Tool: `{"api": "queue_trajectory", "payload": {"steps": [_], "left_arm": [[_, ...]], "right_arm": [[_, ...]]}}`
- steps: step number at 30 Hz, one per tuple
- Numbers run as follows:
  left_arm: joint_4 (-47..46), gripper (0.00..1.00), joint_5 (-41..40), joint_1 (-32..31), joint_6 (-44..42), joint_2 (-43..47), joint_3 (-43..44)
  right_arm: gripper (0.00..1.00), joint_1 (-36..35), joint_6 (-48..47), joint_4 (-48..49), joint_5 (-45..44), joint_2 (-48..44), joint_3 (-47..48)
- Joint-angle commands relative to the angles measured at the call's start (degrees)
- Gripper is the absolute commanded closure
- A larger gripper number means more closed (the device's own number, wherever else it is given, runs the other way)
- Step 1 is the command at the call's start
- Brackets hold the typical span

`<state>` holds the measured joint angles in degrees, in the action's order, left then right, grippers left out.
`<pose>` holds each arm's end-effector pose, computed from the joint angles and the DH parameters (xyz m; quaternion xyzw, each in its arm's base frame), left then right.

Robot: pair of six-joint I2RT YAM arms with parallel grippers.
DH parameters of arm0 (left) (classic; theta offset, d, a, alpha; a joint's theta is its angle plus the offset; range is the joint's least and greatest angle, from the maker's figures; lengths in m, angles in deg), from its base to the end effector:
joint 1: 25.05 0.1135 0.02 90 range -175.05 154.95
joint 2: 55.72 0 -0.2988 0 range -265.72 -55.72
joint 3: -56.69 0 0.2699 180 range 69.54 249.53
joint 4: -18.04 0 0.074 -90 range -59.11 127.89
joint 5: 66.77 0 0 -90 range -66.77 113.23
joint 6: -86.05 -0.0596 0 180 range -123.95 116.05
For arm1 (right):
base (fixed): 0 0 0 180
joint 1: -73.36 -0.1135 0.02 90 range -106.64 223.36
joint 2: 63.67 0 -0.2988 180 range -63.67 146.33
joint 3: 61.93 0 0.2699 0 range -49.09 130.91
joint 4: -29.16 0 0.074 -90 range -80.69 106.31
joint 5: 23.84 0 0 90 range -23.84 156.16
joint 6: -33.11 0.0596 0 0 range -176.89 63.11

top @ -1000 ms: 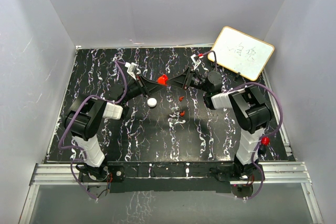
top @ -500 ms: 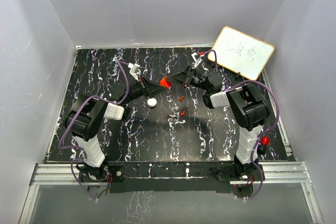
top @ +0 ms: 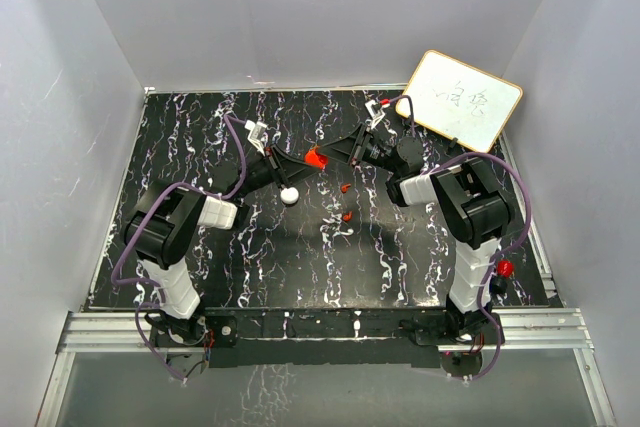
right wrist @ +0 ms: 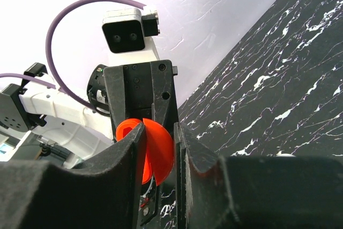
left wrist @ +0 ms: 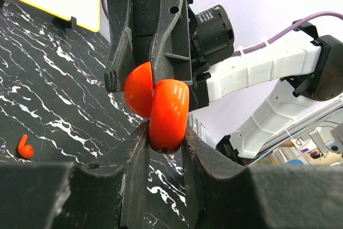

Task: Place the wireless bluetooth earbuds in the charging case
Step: Adjust the charging case.

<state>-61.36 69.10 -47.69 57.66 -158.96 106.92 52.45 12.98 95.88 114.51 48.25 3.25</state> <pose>0.3105 -0.1759 0.2401 0.1503 0.5680 -0.6773 0.4427 0.3795 0.1927 0.2330 -0.0884 0.6153 0.6970 0.3575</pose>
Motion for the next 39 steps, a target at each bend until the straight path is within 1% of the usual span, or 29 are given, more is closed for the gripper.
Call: {"api": "queue_trajectory", "payload": {"steps": [1,2,3,5,11,16,25,28,29,32,36,37,39], "left_arm": [[-10.2,1.00,0.5,-0.3,-0.2,2.6,0.6],[-10.2,1.00,0.3,-0.2,-0.2,2.6,0.6],[-10.2,0.97,0.2,-0.2,-0.1,2.5,0.6],[-10.2,0.85,0.1,-0.2,0.0,2.4,0.5],[-10.2,0.62,0.8,-0.1,-0.3,2.1,0.4],[-10.2,0.55,1.1,0.7,-0.8,1.8,-0.2],[-10.2,0.53,2.3,3.0,-0.9,1.7,-1.6],[-10.1,0.53,3.4,4.5,-0.8,2.2,-2.3],[-10.0,0.53,3.9,5.1,-0.9,2.2,-2.5],[-8.1,0.53,5.7,7.1,-1.9,2.2,-3.2],[0.9,0.52,7.0,7.5,-8.2,3.0,-3.2],[2.9,0.52,7.0,7.6,-9.5,3.3,-3.1],[4.8,0.52,7.3,7.5,-10.8,3.5,-2.9]], "right_arm": [[0.80,-0.2,0.2,4.6,0.0,0.1,1.8],[0.81,-0.2,0.2,4.6,0.1,0.1,2.0],[0.83,-0.2,0.1,4.6,0.1,0.2,2.1],[0.84,-0.2,0.1,4.4,0.3,0.2,2.2],[0.88,0.0,-0.6,3.5,1.3,0.0,2.7],[0.90,-0.1,-3.8,-0.1,1.9,-1.0,3.1],[0.92,0.4,-8.0,-4.8,3.1,-2.6,3.6],[0.93,0.9,-11.7,-8.7,3.7,-3.6,3.8],[0.93,1.0,-14.1,-11.5,4.0,-4.1,4.2],[0.93,1.1,-26.0,-27.9,3.4,-6.5,6.6],[0.94,1.0,-45.1,-51.0,-0.3,-8.7,12.8],[0.94,1.0,-48.6,-56.3,-1.6,-8.7,14.7],[0.94,1.0,-53.8,-63.9,-3.9,-8.6,17.9]]}}
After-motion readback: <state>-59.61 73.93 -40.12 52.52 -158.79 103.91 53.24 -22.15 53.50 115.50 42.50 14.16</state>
